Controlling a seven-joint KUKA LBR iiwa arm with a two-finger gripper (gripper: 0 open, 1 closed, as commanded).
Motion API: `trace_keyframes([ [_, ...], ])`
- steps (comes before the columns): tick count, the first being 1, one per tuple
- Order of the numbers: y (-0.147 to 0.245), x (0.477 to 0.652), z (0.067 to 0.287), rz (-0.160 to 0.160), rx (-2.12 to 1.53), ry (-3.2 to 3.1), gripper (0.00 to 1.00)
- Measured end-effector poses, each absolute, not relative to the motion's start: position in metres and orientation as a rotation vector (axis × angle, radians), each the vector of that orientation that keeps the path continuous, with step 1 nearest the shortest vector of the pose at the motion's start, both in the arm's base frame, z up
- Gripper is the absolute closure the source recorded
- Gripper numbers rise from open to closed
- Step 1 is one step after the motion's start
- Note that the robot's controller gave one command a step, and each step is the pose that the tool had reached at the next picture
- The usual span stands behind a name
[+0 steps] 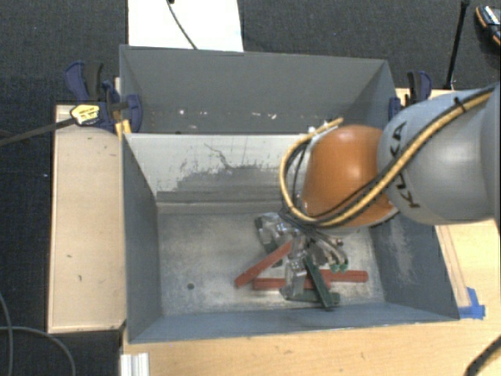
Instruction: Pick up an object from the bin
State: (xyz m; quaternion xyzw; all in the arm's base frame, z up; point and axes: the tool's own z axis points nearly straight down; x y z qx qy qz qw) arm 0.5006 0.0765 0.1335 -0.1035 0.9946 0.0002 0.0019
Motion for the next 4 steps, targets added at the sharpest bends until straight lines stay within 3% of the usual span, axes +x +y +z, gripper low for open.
trace_keyframes([
  [1,0.074,0.494,0.108,0.002,-0.267,3.121,0.00],
  [2,0.058,0.491,0.070,0.002,-0.124,3.137,1.00],
  [4,0.058,0.490,0.073,0.001,-0.123,3.139,1.00],
])
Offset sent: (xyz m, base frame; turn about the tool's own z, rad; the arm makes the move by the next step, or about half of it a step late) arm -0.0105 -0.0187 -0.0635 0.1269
